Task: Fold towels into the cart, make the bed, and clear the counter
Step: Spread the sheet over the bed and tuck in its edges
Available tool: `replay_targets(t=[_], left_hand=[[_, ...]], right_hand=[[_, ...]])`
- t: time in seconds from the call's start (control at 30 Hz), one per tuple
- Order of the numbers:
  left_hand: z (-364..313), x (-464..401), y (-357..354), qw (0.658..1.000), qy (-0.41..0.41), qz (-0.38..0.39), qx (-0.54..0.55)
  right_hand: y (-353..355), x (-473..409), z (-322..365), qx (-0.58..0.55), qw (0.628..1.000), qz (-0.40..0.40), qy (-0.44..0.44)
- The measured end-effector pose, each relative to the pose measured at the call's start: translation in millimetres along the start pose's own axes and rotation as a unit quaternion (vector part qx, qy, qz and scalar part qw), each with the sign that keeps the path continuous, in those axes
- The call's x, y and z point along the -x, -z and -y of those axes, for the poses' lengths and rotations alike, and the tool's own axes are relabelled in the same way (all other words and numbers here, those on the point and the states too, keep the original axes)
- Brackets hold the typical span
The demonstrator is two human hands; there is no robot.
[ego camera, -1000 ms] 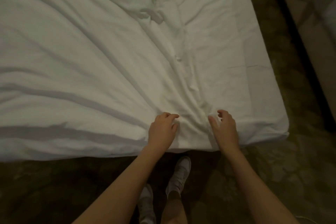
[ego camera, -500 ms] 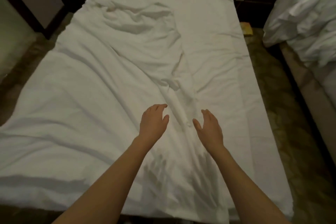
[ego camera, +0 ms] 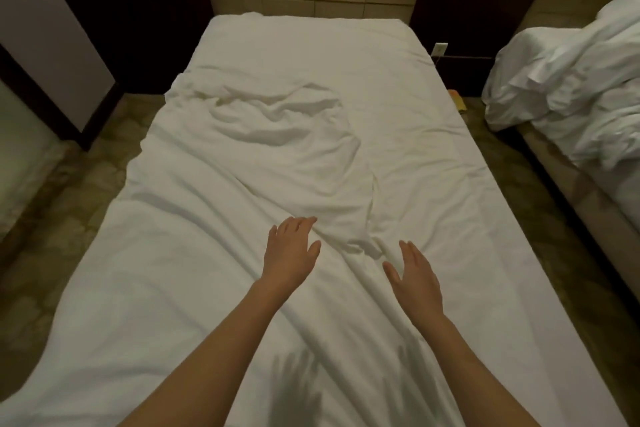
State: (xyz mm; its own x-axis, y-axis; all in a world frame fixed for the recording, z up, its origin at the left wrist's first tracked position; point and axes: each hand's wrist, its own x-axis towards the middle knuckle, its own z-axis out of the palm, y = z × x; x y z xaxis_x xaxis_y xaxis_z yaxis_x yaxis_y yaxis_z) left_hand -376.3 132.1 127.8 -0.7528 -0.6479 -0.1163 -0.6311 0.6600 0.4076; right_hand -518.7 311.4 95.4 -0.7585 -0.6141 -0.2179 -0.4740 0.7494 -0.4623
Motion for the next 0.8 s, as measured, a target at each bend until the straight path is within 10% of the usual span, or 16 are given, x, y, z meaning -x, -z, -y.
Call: replay_targets(t=[0.4, 0.8], left_hand=[[21.9, 70.6, -94.4, 0.997, 0.063, 0.017, 0.038], [-102.2, 188.5, -299.9, 0.99, 0.09, 0.101, 0.047]], right_hand=[[-62.9, 26.5, -62.6, -0.029, 0.998, 0.06, -0.017], [-107.6, 142.5, -256.0, 0.043, 0.999, 0.001, -0.029]])
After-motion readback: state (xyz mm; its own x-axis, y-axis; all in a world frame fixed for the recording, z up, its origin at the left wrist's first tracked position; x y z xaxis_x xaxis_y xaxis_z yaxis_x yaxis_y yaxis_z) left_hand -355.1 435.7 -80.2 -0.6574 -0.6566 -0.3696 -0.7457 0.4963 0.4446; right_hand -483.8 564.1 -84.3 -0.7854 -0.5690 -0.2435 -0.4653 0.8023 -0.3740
